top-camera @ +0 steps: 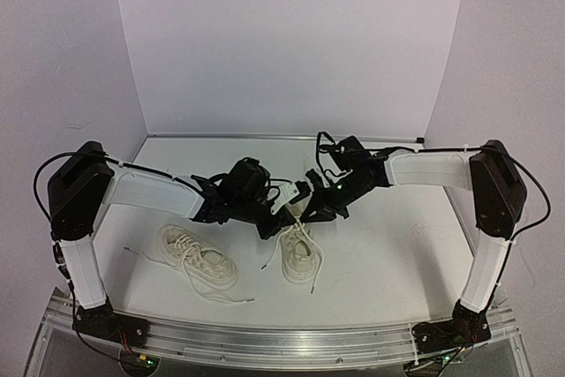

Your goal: Tie the shoes

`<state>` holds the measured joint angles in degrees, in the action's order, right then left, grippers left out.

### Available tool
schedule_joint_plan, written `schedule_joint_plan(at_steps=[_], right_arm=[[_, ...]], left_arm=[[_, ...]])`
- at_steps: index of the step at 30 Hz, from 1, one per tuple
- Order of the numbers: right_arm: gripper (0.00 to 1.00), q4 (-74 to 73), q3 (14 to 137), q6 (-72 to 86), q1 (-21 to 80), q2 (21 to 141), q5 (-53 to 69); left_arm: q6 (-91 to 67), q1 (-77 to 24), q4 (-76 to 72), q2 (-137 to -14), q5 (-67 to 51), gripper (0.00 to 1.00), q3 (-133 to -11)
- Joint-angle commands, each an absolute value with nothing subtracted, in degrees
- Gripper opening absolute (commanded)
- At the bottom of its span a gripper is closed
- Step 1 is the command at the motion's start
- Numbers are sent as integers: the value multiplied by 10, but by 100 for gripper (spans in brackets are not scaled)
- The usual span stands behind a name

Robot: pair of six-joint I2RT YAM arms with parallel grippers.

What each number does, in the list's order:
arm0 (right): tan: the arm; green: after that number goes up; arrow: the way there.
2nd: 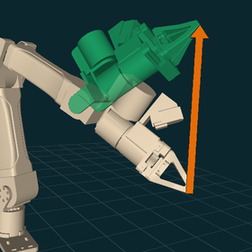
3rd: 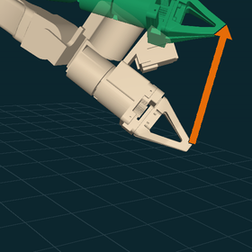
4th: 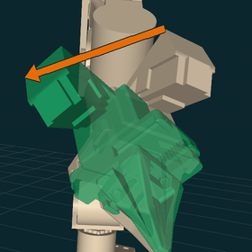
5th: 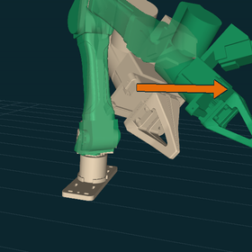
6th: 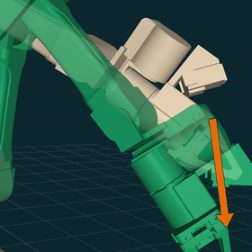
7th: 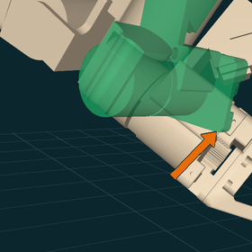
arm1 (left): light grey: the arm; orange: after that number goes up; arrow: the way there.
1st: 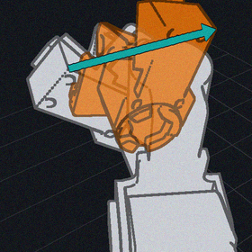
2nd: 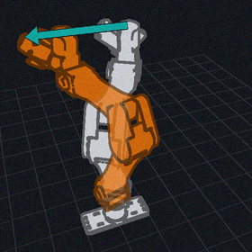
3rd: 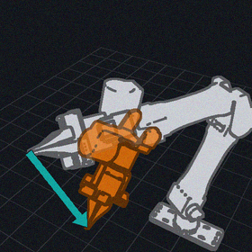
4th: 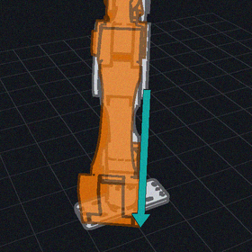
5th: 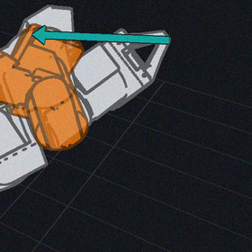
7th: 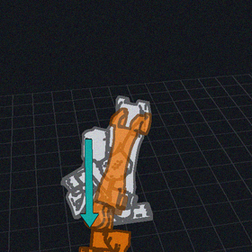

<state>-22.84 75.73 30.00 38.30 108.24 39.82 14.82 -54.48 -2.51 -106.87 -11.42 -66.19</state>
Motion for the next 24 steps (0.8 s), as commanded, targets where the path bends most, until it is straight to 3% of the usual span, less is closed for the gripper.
schedule_joint_plan(at_steps=[1, 24], right_arm=[[0, -210, 746, 305, 385, 1047, 392], [0, -196, 733, 300, 385, 1027, 391]], left_arm=[[117, -547, -59, -1047, -136, 0, -664], [-18, -547, -94, -1109, -168, 0, -672]])
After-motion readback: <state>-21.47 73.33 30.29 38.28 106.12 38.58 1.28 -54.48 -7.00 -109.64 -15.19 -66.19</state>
